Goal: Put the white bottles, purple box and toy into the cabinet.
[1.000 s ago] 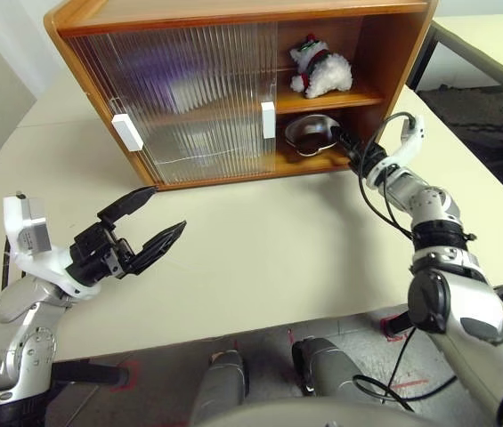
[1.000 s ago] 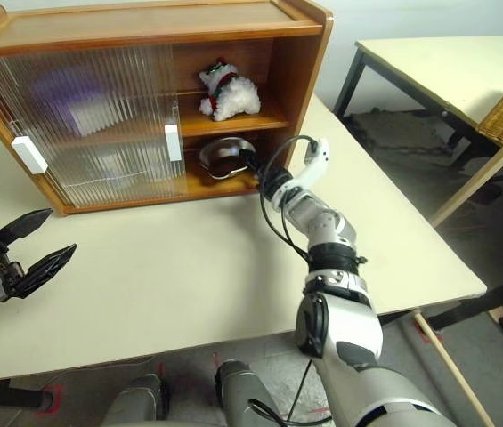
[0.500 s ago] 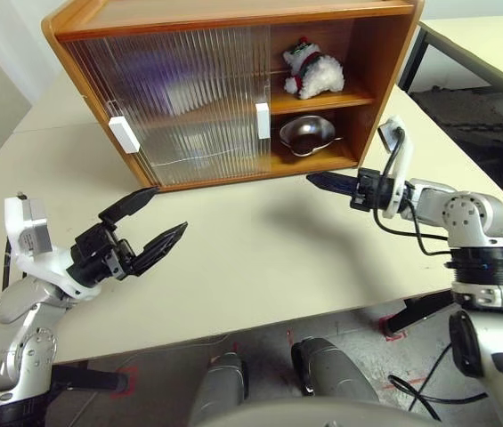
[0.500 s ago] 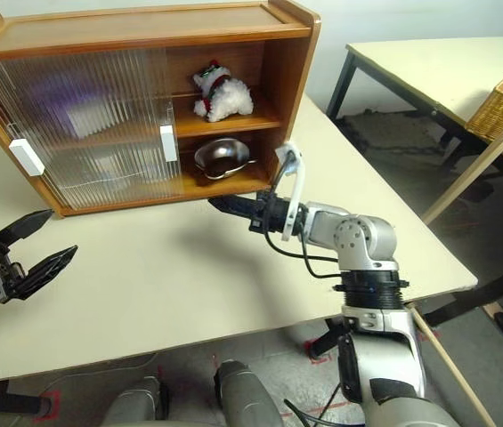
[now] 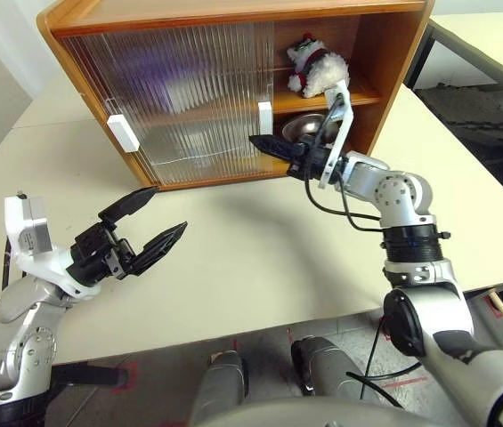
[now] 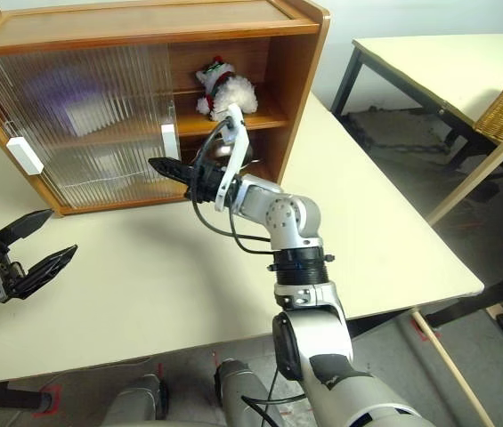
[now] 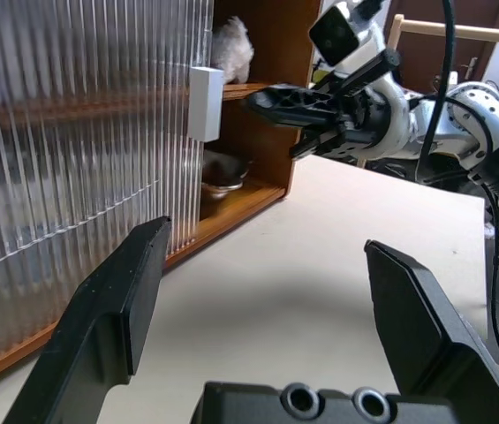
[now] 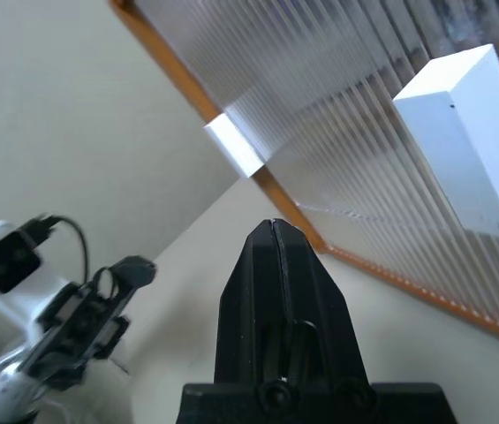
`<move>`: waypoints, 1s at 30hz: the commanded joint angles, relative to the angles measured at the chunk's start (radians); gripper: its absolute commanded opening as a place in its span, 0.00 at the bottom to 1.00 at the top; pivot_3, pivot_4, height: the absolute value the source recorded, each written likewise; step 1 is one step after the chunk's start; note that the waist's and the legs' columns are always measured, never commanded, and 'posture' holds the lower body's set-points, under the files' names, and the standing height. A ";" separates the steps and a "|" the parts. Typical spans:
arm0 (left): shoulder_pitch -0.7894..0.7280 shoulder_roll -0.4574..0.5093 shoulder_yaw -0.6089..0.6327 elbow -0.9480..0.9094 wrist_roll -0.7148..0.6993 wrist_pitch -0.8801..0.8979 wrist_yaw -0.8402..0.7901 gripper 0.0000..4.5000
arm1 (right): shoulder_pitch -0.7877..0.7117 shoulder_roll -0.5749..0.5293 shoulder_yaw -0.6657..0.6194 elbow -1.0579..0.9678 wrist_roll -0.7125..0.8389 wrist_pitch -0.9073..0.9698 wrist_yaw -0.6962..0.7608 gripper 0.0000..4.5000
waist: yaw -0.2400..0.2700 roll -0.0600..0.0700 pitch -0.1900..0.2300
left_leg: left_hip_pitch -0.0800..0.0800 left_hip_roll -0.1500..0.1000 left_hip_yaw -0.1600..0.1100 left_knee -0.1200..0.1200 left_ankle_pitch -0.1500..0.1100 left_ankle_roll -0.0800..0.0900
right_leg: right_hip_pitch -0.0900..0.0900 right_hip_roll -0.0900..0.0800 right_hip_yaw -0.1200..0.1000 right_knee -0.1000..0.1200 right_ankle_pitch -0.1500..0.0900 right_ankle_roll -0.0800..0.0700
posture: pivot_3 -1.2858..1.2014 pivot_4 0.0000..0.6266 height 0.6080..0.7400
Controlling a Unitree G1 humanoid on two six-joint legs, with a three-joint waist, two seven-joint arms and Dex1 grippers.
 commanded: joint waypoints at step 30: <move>-0.044 0.004 -0.038 0.034 0.022 0.000 -0.001 1.00 | -0.132 0.016 -0.030 0.275 -0.280 -0.397 -0.169 0.01 | 0.027 0.000 0.000 | -0.002 0.003 0.000 0.004 -0.002 -0.003 | -0.002 0.000 -0.001 0.001 0.006 -0.005 | 0.46 0.14 1.00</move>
